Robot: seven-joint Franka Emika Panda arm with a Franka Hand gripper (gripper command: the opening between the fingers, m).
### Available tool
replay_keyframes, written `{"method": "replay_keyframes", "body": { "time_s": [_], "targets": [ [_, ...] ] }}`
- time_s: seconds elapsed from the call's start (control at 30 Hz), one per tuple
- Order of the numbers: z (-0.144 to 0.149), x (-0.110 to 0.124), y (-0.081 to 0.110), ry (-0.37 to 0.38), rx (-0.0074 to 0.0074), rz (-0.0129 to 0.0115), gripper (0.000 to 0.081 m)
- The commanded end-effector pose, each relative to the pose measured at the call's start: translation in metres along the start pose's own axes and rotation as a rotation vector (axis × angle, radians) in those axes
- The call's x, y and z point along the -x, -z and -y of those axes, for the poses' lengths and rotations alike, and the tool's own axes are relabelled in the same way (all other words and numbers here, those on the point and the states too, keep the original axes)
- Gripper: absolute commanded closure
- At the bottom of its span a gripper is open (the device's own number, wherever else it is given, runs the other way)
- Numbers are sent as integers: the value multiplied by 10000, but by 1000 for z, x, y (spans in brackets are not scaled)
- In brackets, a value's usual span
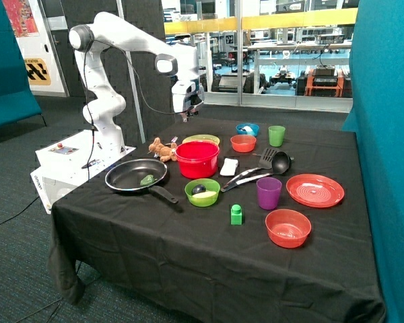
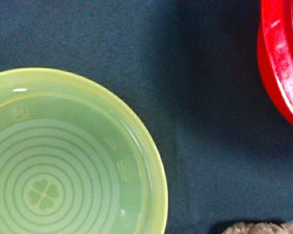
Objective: Hide the teddy bear in the red bowl
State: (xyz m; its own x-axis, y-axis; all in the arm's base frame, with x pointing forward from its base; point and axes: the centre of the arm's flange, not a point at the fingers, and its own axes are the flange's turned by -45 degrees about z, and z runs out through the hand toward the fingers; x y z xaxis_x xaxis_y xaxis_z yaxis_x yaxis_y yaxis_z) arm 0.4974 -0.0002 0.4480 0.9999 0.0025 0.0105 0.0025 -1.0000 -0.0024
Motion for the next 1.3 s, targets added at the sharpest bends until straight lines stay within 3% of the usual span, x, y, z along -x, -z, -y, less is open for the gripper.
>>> {"method": "replay_keyframes", "body": {
  "time_s": [0.0,0.07,0.1,0.13,0.17,0.23,0.33,0.7,1.0,1.27],
  "targets": [
    [0,-3,2,1343,17,107,0],
    [4,3,5,1117,18,107,0],
    [5,5,6,1089,18,107,155],
    [7,6,7,977,19,106,367],
    [8,8,8,1004,18,107,474],
    [10,12,10,918,19,106,556],
    [13,14,11,882,19,106,582],
    [-4,40,-5,2196,12,108,580],
    [-39,78,-25,2313,11,108,575],
    [-54,96,-47,2341,11,108,553]
  ]
}}
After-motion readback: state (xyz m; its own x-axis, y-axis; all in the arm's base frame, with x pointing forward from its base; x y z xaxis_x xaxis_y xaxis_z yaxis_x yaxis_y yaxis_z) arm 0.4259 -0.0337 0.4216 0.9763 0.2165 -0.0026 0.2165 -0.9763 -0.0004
